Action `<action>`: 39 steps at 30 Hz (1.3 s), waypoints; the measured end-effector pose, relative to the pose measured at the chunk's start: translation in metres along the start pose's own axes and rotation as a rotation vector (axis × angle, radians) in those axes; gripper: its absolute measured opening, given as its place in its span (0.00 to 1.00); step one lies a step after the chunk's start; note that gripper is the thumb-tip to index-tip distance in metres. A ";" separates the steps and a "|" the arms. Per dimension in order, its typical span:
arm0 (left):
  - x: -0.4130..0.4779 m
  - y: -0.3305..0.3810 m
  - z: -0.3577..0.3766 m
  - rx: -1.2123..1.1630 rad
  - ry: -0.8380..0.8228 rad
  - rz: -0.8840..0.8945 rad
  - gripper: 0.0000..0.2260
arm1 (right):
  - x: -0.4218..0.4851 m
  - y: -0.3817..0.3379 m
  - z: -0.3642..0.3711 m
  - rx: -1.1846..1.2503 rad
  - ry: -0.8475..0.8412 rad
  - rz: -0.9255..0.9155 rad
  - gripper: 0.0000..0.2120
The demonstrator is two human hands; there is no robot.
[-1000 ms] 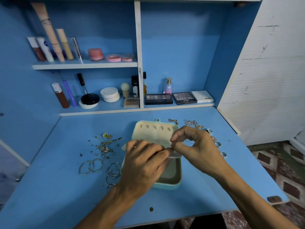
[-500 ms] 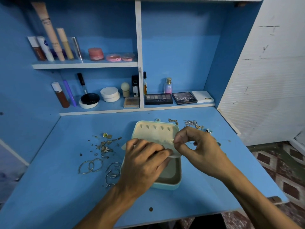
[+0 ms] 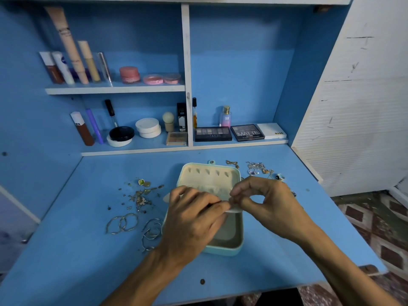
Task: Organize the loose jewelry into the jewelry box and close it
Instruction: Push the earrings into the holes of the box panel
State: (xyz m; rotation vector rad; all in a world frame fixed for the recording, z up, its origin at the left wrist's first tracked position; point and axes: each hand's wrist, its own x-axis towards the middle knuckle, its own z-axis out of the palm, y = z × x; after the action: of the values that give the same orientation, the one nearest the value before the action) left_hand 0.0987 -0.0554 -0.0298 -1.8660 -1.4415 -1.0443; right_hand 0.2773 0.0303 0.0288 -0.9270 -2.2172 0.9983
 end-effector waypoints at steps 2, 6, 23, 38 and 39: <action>-0.001 -0.001 0.001 -0.004 0.005 0.003 0.03 | 0.000 0.002 -0.001 0.011 -0.034 0.008 0.08; -0.002 -0.001 0.001 -0.010 -0.004 -0.001 0.04 | 0.002 0.008 -0.004 0.206 -0.075 0.054 0.03; -0.005 -0.001 0.003 -0.024 0.040 -0.018 0.07 | 0.014 0.012 -0.008 0.562 -0.262 0.305 0.10; -0.006 -0.001 0.004 0.002 0.033 -0.014 0.08 | 0.014 0.015 -0.011 0.554 -0.310 0.290 0.11; -0.005 -0.001 0.004 0.002 0.034 -0.015 0.08 | 0.014 0.016 -0.011 0.555 -0.311 0.288 0.11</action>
State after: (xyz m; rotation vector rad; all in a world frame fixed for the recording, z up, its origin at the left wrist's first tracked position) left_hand 0.0981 -0.0544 -0.0364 -1.8300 -1.4384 -1.0766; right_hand 0.2821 0.0535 0.0255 -0.8816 -1.8880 1.8807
